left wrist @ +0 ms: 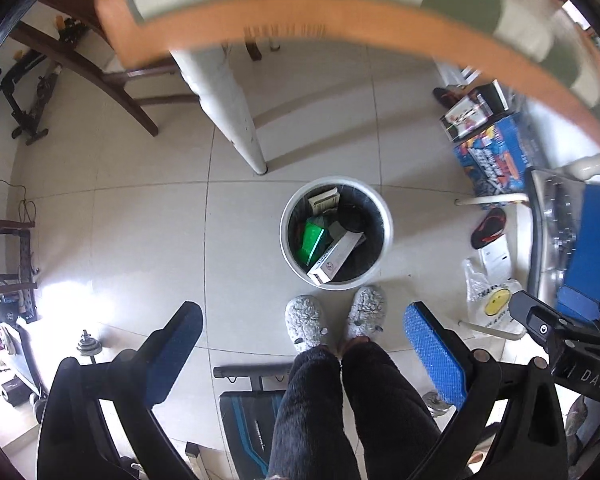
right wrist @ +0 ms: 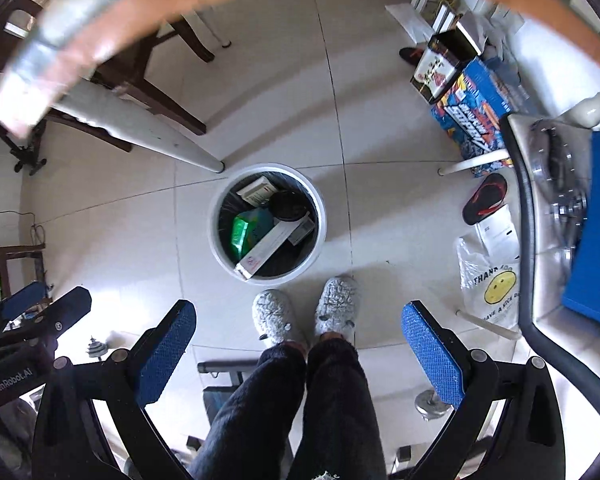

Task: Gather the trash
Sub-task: 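Raise both open tools back over the table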

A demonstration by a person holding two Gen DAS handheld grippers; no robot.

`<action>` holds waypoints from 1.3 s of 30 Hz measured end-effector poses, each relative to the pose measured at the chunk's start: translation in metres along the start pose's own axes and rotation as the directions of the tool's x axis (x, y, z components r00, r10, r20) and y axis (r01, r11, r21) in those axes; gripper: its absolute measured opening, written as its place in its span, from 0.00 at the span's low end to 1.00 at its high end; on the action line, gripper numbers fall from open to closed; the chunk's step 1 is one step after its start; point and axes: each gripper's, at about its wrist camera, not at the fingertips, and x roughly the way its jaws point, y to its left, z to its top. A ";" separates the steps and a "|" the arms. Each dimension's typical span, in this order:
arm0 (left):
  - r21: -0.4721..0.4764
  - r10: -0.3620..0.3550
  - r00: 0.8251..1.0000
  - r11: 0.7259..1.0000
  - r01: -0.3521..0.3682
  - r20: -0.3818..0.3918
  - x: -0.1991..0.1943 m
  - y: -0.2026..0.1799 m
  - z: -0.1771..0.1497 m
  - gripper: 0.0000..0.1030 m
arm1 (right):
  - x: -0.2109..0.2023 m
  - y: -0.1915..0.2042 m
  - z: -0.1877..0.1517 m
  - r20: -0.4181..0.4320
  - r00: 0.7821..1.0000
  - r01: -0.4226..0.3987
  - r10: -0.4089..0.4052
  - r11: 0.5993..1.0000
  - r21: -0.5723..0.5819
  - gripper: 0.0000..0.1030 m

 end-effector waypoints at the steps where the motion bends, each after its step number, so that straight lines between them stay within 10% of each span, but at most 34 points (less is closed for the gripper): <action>1: 0.005 0.008 1.000 1.000 -0.008 0.014 -0.014 0.000 0.000 1.00 | -0.015 0.002 -0.001 0.004 1.000 -0.003 0.003 1.000 -0.002 1.00; 10: 0.036 0.061 0.971 0.997 -0.072 0.232 -0.134 -0.008 0.041 1.00 | -0.145 0.010 0.010 0.098 0.992 -0.080 0.074 0.995 0.055 1.00; 23: 0.164 0.084 0.896 0.972 -0.171 0.436 -0.212 -0.097 0.248 1.00 | -0.287 -0.062 0.157 0.321 0.946 -0.110 0.037 0.971 0.214 1.00; 39: 0.555 0.107 0.946 0.788 -0.268 0.305 -0.103 -0.322 0.544 0.99 | -0.240 -0.255 0.456 0.267 0.964 -0.093 -0.013 0.919 0.382 1.00</action>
